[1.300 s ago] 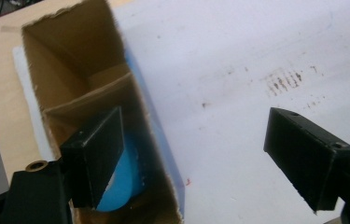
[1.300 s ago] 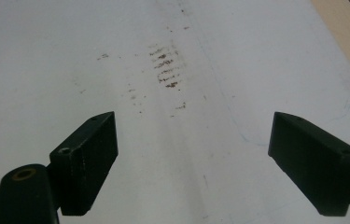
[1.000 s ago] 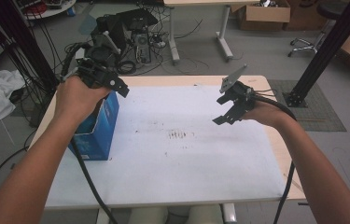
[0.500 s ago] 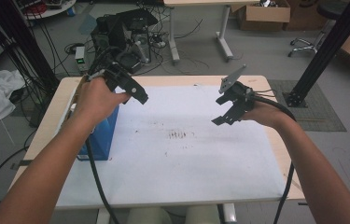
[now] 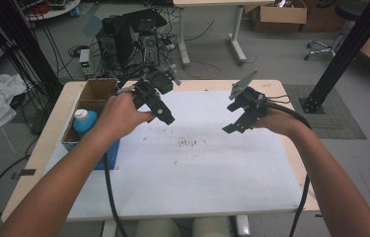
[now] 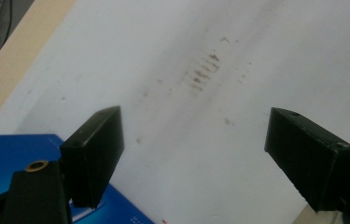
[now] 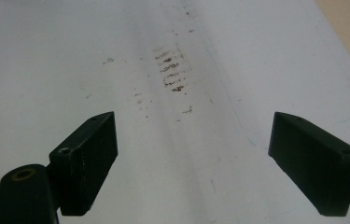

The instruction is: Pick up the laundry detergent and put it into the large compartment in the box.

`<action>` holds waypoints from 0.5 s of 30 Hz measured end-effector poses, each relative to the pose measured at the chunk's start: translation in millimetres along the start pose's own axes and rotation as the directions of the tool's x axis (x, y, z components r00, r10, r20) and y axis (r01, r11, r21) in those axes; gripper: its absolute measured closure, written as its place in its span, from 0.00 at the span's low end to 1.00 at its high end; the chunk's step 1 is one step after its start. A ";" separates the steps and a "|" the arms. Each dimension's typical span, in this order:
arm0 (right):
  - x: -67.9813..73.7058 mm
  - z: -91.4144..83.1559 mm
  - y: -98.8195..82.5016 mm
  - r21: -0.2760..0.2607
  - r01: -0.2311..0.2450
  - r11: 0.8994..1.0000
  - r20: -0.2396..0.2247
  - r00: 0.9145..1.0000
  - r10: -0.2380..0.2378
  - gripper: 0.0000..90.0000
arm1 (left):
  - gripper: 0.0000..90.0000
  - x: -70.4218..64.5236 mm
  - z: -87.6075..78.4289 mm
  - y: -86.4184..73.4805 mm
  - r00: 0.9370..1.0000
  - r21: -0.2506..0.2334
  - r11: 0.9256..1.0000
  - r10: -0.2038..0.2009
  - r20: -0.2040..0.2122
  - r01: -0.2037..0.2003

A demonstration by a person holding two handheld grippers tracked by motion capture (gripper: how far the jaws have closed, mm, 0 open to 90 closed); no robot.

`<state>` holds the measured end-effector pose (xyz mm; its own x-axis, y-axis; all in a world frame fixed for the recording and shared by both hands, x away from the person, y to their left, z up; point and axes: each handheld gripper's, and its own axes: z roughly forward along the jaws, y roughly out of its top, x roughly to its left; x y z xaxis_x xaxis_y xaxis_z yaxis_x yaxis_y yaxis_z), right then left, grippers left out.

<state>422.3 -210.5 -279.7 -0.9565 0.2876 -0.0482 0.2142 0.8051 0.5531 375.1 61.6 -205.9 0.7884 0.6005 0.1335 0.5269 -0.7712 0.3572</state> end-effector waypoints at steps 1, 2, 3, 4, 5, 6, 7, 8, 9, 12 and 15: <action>-0.2 -0.1 -0.2 0.001 -0.001 1.000 0.001 1.000 0.001 0.17 | 0.23 -3.3 3.0 2.3 1.000 -0.003 1.000 0.013 0.012 -0.013; -0.2 -0.2 -0.3 0.003 -0.002 1.000 0.001 1.000 0.002 0.17 | 0.23 -4.4 4.6 3.3 1.000 -0.003 1.000 0.021 0.016 -0.021; -0.2 -0.1 -0.3 0.003 -0.002 1.000 0.000 1.000 0.002 0.17 | 0.23 -4.4 4.6 3.3 1.000 -0.003 1.000 0.021 0.016 -0.021; 0.1 0.1 -0.3 0.003 -0.001 1.000 -0.001 1.000 0.001 0.17 | 0.23 -6.3 7.6 5.1 0.999 0.005 0.999 0.035 0.018 -0.035; 0.0 0.1 -0.2 0.004 0.000 1.000 -0.002 1.000 0.000 0.17 | 0.23 -7.2 8.9 5.6 0.999 0.007 0.999 0.041 0.019 -0.042; -0.3 0.1 -0.2 0.004 0.001 1.000 -0.002 1.000 -0.001 0.17 | 0.23 -8.3 10.2 5.9 0.999 0.011 0.999 0.045 0.018 -0.045; -0.5 0.2 -0.1 0.003 0.004 1.000 -0.001 1.000 -0.004 0.17 | 0.23 -9.2 11.4 6.1 0.998 0.011 0.998 0.054 0.021 -0.054; -0.4 0.2 -0.1 0.003 0.003 1.000 0.000 1.000 -0.003 0.17 | 0.23 -10.2 12.5 6.3 0.998 0.013 0.998 0.060 0.027 -0.060; -0.1 0.2 -0.1 0.003 0.001 1.000 0.001 1.000 -0.001 0.17 | 0.23 -10.2 12.5 6.3 0.998 0.013 0.998 0.060 0.027 -0.060; -0.1 0.6 -0.3 0.006 0.001 1.000 0.000 1.000 -0.001 0.17 | 0.23 -12.7 17.4 6.1 0.995 0.017 0.996 0.086 0.043 -0.087; -0.2 1.0 -0.1 0.008 -0.003 1.000 0.002 1.000 0.003 0.17 | 0.24 -13.3 20.8 6.1 0.995 0.026 0.996 0.089 0.044 -0.091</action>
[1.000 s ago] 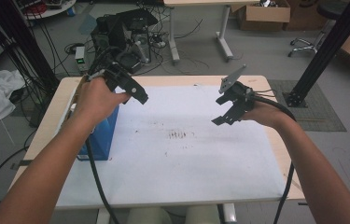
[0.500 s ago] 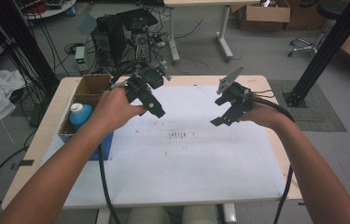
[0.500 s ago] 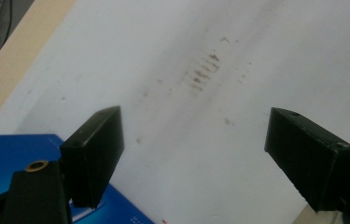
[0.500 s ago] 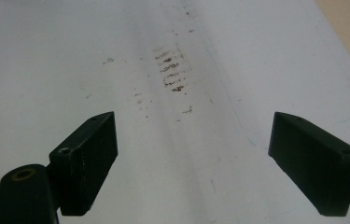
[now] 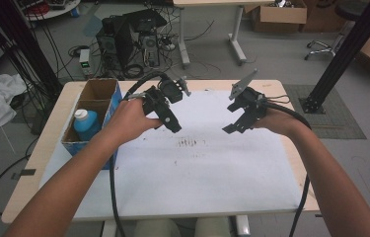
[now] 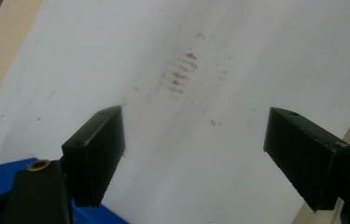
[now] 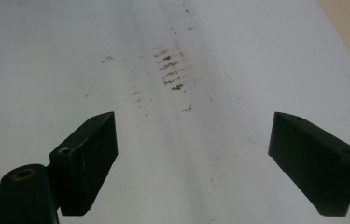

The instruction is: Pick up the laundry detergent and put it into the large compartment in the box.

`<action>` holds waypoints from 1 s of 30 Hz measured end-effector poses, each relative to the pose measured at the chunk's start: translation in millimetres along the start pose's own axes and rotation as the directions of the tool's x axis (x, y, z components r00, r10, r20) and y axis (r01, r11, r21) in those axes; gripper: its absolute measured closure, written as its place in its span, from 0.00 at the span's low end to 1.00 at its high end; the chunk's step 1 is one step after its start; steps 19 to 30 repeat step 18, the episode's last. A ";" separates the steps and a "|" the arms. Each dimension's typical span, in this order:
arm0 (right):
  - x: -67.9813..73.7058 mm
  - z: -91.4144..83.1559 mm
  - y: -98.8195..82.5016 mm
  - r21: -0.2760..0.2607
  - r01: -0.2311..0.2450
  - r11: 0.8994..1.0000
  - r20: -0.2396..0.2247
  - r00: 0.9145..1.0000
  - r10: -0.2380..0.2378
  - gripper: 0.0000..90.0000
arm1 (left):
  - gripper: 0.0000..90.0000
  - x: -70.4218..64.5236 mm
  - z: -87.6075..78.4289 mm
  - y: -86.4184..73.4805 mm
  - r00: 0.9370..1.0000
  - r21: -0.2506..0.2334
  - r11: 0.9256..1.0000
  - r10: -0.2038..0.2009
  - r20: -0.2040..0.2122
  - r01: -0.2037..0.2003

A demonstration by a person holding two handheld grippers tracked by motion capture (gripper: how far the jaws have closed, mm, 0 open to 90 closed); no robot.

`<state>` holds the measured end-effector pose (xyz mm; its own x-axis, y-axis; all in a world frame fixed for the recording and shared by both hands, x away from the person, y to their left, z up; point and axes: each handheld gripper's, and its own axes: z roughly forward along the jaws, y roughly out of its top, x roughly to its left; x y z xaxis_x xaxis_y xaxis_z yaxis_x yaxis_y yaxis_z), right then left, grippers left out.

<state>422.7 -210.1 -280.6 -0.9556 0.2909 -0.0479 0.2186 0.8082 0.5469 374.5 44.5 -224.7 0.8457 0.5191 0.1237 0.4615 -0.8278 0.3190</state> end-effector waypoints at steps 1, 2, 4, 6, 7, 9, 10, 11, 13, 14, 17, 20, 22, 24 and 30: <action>0.1 0.2 0.2 0.000 0.001 1.000 -0.001 1.000 -0.001 0.17 | 0.24 0.4 0.6 0.1 1.000 0.003 1.000 -0.001 -0.001 0.001; 0.0 0.3 0.3 0.000 0.002 1.000 -0.002 1.000 -0.002 0.17 | 0.24 0.8 1.2 0.3 1.000 0.005 1.000 -0.003 0.000 0.003; -0.5 0.5 0.4 0.004 0.002 1.000 -0.002 1.000 -0.002 0.17 | 0.24 1.5 1.3 0.4 1.000 0.005 1.000 -0.005 0.000 0.005; -0.7 0.4 0.5 0.002 0.002 1.000 -0.002 1.000 -0.002 0.17 | 0.24 2.0 1.0 0.0 1.000 0.002 1.000 -0.009 -0.001 0.009; -0.6 0.6 0.5 0.002 0.002 1.000 -0.001 1.000 -0.002 0.17 | 0.24 2.3 0.7 -0.2 1.000 0.002 1.000 -0.011 -0.003 0.011; 0.4 0.8 0.7 0.002 -0.004 1.000 0.001 1.000 0.004 0.17 | 0.24 2.8 0.6 -0.8 1.000 0.004 1.000 -0.015 -0.005 0.015; 0.7 1.0 0.6 0.003 -0.003 1.000 0.001 1.000 0.003 0.17 | 0.24 3.0 0.6 -1.1 1.000 0.004 1.000 -0.017 -0.006 0.017; 0.7 1.2 0.5 0.003 -0.001 1.000 0.001 1.000 0.001 0.17 | 0.24 3.4 0.3 -1.3 1.000 0.005 1.000 -0.017 -0.006 0.017; 1.0 1.4 0.4 -0.001 -0.002 1.000 -0.001 1.000 0.002 0.17 | 0.24 3.8 -0.2 -1.6 1.000 0.001 1.000 -0.022 -0.008 0.022; 1.1 1.8 0.2 -0.005 -0.001 1.000 -0.001 1.000 0.001 0.17 | 0.24 4.0 -0.4 -1.7 1.000 0.002 1.000 -0.022 -0.006 0.022; 1.6 1.5 0.2 -0.006 -0.004 1.000 0.000 1.000 0.004 0.17 | 0.24 3.6 -0.4 -1.8 1.000 0.002 1.000 -0.018 -0.008 0.018; 1.5 1.3 0.1 -0.007 -0.004 1.000 0.000 1.000 0.004 0.17 | 0.24 3.6 -0.4 -1.8 1.000 0.002 1.000 -0.018 -0.008 0.018; 1.5 1.3 0.1 -0.007 -0.004 1.000 0.000 1.000 0.004 0.17 | 0.24 3.6 -0.4 -1.8 1.000 0.002 1.000 -0.018 -0.008 0.018; 1.5 1.3 0.1 -0.007 -0.004 1.000 0.000 1.000 0.004 0.17 | 0.24 3.6 -0.4 -1.8 1.000 0.002 1.000 -0.018 -0.008 0.018; 1.5 1.3 0.1 -0.007 -0.004 1.000 0.000 1.000 0.004 0.17 | 0.24 3.6 -0.4 -1.8 1.000 0.002 1.000 -0.018 -0.008 0.018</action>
